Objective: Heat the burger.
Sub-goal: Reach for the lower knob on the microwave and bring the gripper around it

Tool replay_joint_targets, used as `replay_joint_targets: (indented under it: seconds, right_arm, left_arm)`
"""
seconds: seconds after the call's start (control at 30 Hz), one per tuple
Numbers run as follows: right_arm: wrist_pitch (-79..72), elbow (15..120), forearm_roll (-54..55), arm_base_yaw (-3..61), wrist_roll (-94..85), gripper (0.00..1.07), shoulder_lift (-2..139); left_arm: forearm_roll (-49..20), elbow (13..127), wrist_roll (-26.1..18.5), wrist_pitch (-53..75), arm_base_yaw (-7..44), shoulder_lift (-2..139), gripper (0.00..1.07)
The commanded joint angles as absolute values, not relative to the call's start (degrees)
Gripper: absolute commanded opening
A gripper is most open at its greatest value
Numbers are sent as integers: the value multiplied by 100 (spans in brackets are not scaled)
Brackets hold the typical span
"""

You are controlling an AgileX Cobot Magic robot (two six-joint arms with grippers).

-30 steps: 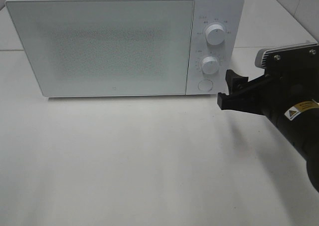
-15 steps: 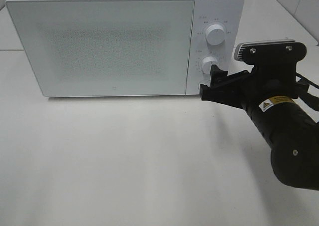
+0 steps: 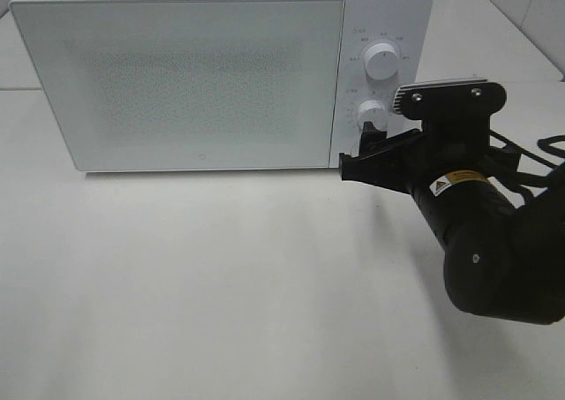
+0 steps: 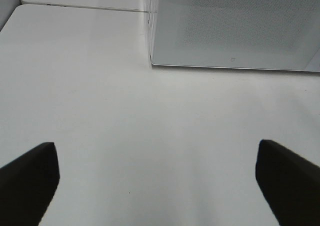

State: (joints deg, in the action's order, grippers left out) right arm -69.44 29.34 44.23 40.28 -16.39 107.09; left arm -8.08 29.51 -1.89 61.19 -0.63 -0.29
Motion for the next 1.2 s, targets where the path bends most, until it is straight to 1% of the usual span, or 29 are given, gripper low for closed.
replay_joint_targets:
  seconds: [0.03,0.2,0.43,0.6,0.73,0.87,1.03,1.2]
  right_arm:
    - [-7552,3168,4429,3999,-1742,76,10932]
    - [-7511,3495,4440,3994,-1885,76,11219]
    - [-7334,3856,4418,3701,-1965,76,11419]
    - [-7219,4051,4406,3661,-1977,76,11471]
    - [-7191,4372,4383,3610,-1982,76,11820]
    - [-7173,4486,4377,3598,-1982,76,11923]
    - [-7036,4647,4223,3398,-1982,76,11952]
    - [-7019,4721,4217,3340,-1982,76,11952]
  left_arm:
    - [-842,2956,-172,6113,-74,-132,100]
    - [-842,2956,-172,6113,-74,-132,100]
    - [-842,2956,-172,6113,-74,-132,100]
    - [-842,2956,-172,6113,-74,-132,100]
    - [-842,2956,-172,6113,-74,-132,100]
    - [-842,2956,-172,6113,-74,-132,100]
    - [-842,2956,-172,6113,-74,-132,100]
    - [-842,2956,-172,6113,-74,-132,100]
